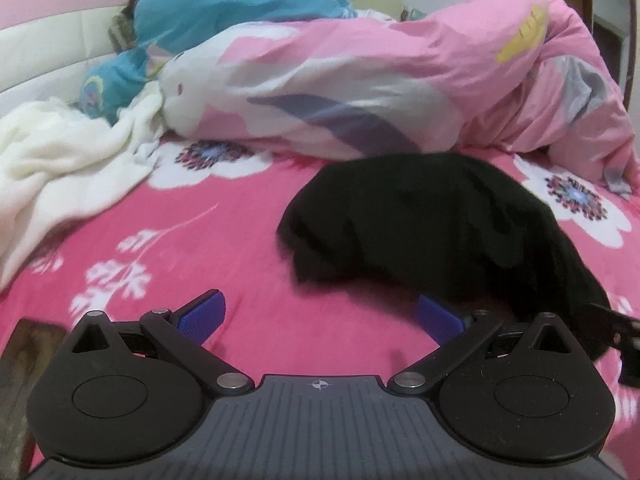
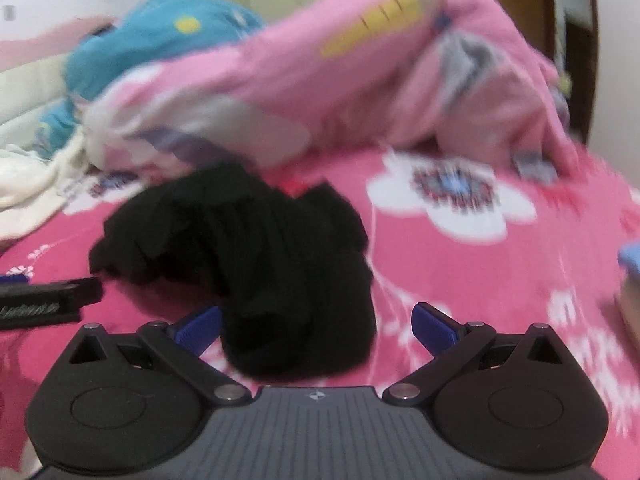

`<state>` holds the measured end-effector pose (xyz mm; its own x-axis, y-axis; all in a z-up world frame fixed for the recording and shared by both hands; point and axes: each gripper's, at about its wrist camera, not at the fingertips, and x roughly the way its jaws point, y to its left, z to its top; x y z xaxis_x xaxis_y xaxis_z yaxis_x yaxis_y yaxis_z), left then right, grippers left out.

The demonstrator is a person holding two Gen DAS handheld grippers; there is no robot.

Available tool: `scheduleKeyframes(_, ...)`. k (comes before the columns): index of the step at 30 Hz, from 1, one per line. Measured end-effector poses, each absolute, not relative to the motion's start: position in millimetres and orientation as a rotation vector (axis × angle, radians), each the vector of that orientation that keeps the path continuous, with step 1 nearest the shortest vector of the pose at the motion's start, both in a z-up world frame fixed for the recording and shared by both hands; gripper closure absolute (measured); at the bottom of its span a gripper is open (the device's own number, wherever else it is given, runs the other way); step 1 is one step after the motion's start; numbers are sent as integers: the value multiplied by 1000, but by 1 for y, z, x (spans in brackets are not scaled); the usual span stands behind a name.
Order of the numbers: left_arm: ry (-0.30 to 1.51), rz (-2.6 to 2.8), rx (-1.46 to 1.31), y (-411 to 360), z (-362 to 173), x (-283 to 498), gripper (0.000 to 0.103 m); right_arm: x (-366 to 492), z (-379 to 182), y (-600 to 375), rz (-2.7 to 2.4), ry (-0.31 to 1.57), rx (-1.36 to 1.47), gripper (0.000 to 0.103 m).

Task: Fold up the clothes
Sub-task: 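Close the left gripper on the black T-shirt while the right gripper grasps it too, then lift the black T-shirt off the bed with both grippers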

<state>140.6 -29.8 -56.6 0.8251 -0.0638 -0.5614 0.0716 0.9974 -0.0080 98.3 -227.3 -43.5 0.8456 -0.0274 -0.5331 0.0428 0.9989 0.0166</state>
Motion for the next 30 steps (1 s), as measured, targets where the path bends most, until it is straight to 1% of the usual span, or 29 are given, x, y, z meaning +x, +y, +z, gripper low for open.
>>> scheduleKeyframes(6, 526, -127, 27, -40, -56, 170, 1, 120, -44, -215, 97, 510, -67, 0)
scheduleKeyframes(9, 516, -162, 49, -49, -58, 183, 7, 133, -50, -212, 112, 533, -88, 1)
scheduleKeyframes(10, 522, -172, 57, -53, -60, 186, 13, 138, -53, -213, 117, 551, -80, 4)
scheduleKeyframes(11, 531, -181, 61, -56, -62, 189, 25, 143, -55, -214, 122, 569, -71, 10)
scheduleKeyframes(12, 544, -191, 60, -58, -64, 192, 31, 146, -59, -216, 127, 593, -51, 16)
scheduleKeyframes(13, 559, -206, 50, -60, -66, 193, 43, 147, -60, -219, 133, 610, -33, 32)
scheduleKeyframes(14, 567, -215, 41, -62, -67, 193, 51, 148, -61, -222, 142, 620, -10, 38)
scheduleKeyframes(15, 570, -219, 35, -63, -68, 192, 53, 147, -62, -225, 150, 629, 15, 40)
scheduleKeyframes(16, 569, -222, 35, -65, -69, 190, 62, 145, -61, -227, 152, 625, 32, 50)
scheduleKeyframes(17, 566, -225, 41, -67, -69, 188, 72, 143, -59, -230, 152, 619, 47, 62)
scheduleKeyframes(18, 564, -234, 46, -68, -68, 186, 77, 140, -57, -233, 152, 614, 65, 67)
scheduleKeyframes(19, 564, -250, 53, -69, -68, 183, 85, 137, -54, -237, 151, 608, 83, 75)
scheduleKeyframes(20, 563, -261, 58, -70, -66, 180, 89, 133, -51, -241, 153, 596, 109, 78)
scheduleKeyframes(21, 563, -270, 62, -70, -64, 177, 90, 129, -47, -245, 155, 586, 127, 80)
scheduleKeyframes(23, 575, -296, 45, -68, -60, 170, 93, 118, -40, -252, 164, 567, 155, 88)
scheduleKeyframes(26, 586, -334, 23, -64, -53, 157, 95, 98, -28, -261, 195, 528, 191, 92)
scheduleKeyframes(30, 592, -401, 12, -61, -47, 133, 99, 64, -11, -272, 246, 493, 223, 93)
